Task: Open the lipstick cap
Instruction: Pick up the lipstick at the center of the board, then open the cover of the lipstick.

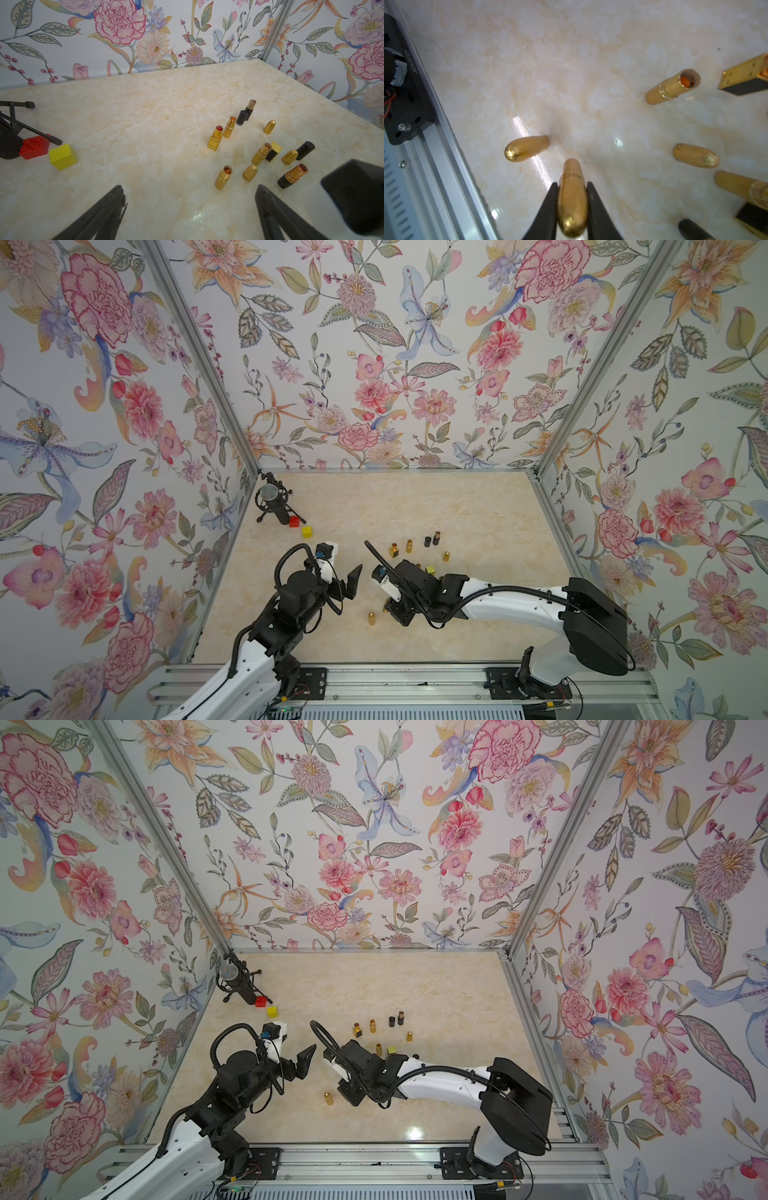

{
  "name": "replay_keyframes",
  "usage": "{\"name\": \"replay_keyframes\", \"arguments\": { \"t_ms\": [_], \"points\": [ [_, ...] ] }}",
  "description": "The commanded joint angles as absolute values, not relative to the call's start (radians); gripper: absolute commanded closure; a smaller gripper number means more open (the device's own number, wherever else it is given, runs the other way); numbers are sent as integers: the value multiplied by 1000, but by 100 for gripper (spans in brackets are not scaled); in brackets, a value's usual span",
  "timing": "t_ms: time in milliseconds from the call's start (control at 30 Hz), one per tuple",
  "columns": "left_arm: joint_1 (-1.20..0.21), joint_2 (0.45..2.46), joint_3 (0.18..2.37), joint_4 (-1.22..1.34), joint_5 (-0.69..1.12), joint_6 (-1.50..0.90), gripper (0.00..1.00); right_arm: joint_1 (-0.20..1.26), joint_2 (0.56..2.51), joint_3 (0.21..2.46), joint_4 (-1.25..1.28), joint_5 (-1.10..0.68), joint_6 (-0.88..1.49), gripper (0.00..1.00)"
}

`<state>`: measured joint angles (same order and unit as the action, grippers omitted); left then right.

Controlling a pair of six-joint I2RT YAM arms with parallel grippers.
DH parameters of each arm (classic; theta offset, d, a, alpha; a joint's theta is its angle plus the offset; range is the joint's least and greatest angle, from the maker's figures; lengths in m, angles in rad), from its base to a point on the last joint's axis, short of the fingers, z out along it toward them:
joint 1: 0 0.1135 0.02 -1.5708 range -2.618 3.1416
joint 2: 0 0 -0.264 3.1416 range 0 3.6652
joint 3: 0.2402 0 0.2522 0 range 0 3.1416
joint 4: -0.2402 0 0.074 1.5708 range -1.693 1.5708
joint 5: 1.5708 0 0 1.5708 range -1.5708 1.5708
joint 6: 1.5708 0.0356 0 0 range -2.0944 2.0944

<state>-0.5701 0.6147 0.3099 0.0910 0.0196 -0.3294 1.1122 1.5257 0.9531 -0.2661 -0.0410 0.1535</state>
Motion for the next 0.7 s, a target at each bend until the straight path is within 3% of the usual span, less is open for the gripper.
{"name": "replay_keyframes", "arguments": {
  "t_ms": [0, 433, 667],
  "points": [
    [-559, 625, 353, 140, 31, -315, 1, 1053, 1446, 975, -307, -84, 185, 75],
    [-593, 794, 285, 521, 285, -59, 3, 839, 1426, 1150, -490, -254, 274, 75],
    [-662, 966, 330, 547, 379, 20, 17, 790, 1470, 1236, -540, -329, 314, 75]
  ]
}}
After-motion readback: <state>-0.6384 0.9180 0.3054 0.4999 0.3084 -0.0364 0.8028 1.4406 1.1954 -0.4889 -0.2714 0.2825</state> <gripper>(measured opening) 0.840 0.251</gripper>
